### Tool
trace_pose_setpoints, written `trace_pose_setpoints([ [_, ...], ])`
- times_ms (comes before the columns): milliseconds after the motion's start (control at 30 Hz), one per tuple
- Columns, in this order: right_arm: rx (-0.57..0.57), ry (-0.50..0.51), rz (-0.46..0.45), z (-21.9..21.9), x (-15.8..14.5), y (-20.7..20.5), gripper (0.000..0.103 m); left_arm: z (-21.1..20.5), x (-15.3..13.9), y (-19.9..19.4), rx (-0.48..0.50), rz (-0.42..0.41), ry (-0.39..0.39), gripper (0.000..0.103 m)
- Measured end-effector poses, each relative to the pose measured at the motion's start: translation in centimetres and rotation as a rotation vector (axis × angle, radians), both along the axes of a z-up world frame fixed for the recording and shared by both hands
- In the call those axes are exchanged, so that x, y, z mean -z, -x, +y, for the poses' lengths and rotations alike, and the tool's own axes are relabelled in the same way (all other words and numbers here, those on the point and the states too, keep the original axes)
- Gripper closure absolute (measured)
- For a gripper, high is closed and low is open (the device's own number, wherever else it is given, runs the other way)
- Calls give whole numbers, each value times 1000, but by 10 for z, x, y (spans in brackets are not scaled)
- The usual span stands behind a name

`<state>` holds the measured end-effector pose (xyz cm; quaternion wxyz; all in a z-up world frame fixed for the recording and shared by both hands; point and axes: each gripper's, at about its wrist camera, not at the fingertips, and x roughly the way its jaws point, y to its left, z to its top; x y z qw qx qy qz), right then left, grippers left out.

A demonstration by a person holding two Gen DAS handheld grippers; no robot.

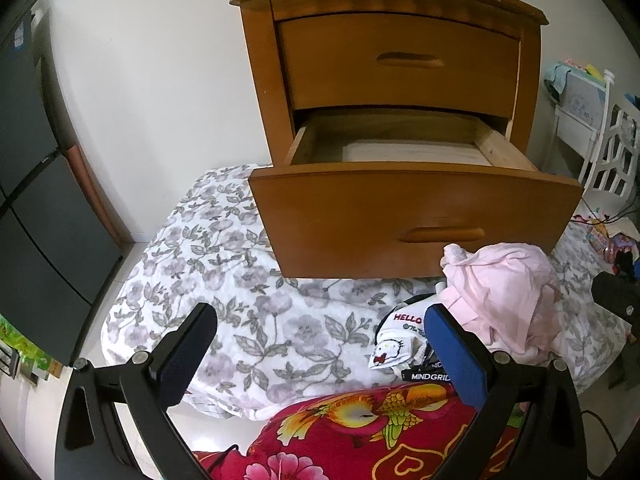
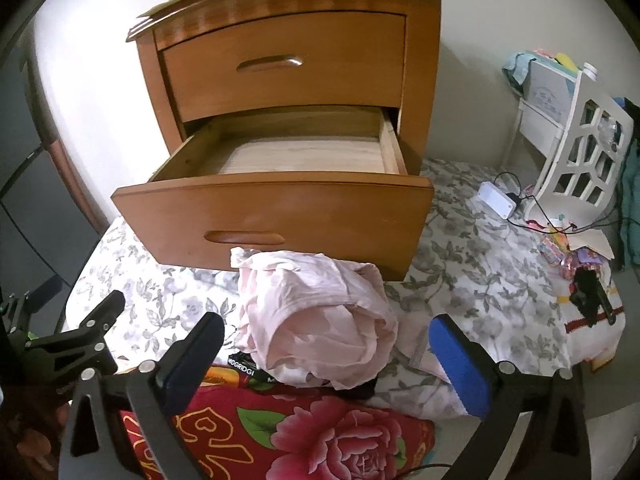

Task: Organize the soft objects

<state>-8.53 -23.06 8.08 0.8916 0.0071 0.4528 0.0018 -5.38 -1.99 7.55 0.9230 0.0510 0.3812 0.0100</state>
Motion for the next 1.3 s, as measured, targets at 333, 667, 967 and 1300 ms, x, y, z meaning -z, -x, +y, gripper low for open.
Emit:
trace_pose_setpoints([
  [333, 24, -9, 2, -4, 0, 0, 0, 3, 7, -5, 9, 45, 28, 0],
  [667, 25, 0, 4, -2, -1, 1, 0, 7, 9, -6, -24, 52, 4, 0],
  [967, 41, -4, 8, -5, 0, 1, 0, 10, 12, -8, -41, 70, 9, 0],
  [1300, 47, -5, 20, -5, 2, 0, 0, 9, 14, -8, -43, 81, -9, 0],
])
